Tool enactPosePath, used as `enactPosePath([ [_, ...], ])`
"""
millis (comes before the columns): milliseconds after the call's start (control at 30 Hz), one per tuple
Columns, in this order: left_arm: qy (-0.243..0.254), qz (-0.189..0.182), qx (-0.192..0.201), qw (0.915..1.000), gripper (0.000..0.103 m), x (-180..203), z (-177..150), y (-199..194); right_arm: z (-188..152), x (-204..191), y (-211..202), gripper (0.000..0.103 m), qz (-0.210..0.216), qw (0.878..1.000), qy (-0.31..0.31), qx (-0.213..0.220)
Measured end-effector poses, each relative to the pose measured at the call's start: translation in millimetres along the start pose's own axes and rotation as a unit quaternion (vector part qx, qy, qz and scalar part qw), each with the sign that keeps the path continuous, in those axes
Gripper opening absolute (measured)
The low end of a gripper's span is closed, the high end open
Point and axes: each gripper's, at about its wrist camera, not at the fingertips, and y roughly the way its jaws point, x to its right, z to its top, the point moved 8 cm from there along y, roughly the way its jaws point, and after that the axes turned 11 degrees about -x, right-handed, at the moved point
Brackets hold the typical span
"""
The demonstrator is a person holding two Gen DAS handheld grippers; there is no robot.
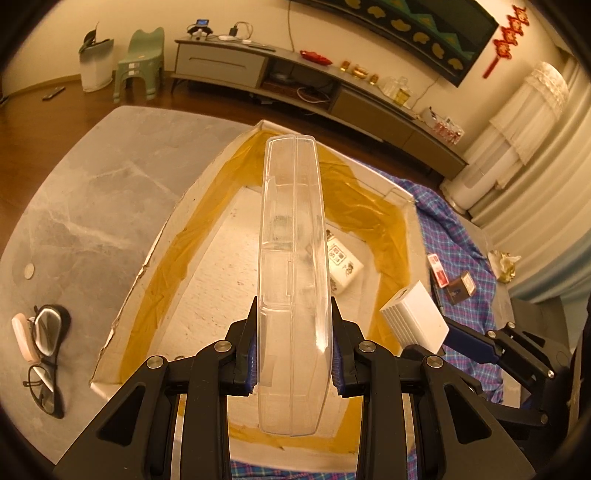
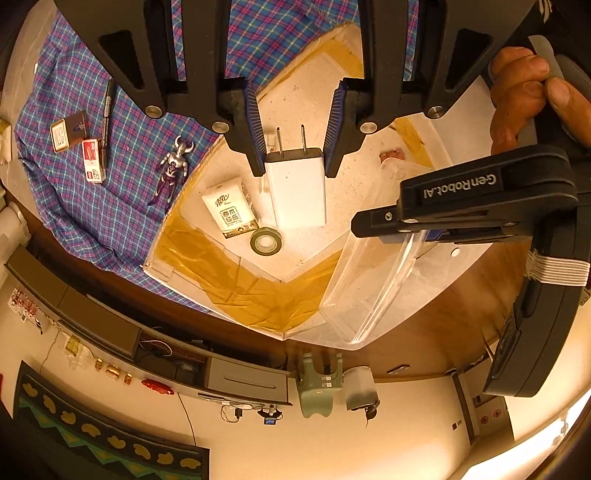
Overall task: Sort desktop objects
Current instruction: 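Carry the charger plug and clear case over the white box with both tools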
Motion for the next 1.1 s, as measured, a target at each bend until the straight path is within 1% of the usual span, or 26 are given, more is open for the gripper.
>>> enactPosePath([
  [200, -0.016, 0.003, -0.011, 0.9998, 0.031, -8, 9, 12, 11, 5, 12, 0.033, 0.005, 1.000, 0.005, -0.012],
  [433, -0.028, -0.003, -0.023, 0.9993, 0.031, -17, 11, 25, 26, 12, 30, 0.033, 0.018, 0.999, 0.016, -0.029],
  [567, -0.032, -0.014, -0.036, 0.9988, 0.031, -22, 10, 32, 34, 15, 41, 0.033, 0.022, 0.999, 0.020, -0.039],
  [800, -0.033, -0.034, -0.060, 0.9970, 0.031, -17, 5, 43, 51, 19, 65, 0.033, 0.023, 0.997, 0.024, -0.062],
  [933, -0.044, -0.040, -0.079, 0.9951, 0.031, -19, 2, 51, 62, 20, 79, 0.033, 0.018, 0.997, 0.025, -0.075],
  [1100, -0.065, -0.058, -0.099, 0.9913, 0.031, -23, 0, 58, 80, 21, 95, 0.033, 0.012, 0.996, 0.026, -0.087],
])
